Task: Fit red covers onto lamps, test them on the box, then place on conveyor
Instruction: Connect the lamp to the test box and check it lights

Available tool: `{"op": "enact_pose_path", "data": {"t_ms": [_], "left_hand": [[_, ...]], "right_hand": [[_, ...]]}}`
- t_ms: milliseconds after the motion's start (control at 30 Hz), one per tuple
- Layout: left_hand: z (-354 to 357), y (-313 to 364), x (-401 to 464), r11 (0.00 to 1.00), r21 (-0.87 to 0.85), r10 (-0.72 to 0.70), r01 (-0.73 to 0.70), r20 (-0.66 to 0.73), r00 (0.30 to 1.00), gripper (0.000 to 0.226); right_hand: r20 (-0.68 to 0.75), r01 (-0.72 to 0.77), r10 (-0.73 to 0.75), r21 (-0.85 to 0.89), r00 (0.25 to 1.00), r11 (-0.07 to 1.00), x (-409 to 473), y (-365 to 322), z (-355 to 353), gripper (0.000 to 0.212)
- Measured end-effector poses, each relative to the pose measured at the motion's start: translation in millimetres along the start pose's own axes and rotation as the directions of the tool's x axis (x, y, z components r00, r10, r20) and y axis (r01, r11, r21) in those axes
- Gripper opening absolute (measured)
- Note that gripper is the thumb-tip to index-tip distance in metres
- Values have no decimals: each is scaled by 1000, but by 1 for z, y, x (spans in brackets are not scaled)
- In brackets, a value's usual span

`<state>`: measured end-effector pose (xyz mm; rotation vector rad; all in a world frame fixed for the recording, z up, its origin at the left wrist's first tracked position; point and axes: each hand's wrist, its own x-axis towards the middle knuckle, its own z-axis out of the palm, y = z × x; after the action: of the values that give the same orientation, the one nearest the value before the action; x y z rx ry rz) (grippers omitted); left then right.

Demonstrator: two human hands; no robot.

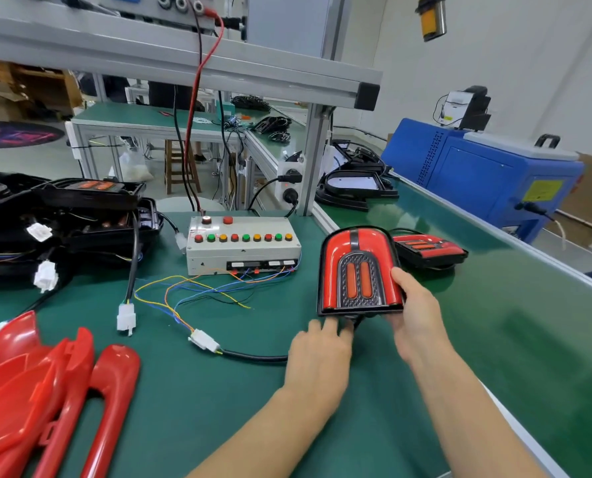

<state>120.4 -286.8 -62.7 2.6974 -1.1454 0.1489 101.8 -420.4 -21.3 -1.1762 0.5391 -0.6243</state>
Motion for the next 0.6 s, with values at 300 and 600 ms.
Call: {"op": "enact_pose_path", "data": {"t_ms": [300,600], "left_hand": [[2,-15,-9,988,-8,157,-157,33,987,53],[-28,-66,-6,951,-307,-6,-32,-121,993,40]], "right_hand": [[26,-164,162,121,986,979,8,25,-17,23],[97,-162,154,86,983,983,10,33,-10,25]]}}
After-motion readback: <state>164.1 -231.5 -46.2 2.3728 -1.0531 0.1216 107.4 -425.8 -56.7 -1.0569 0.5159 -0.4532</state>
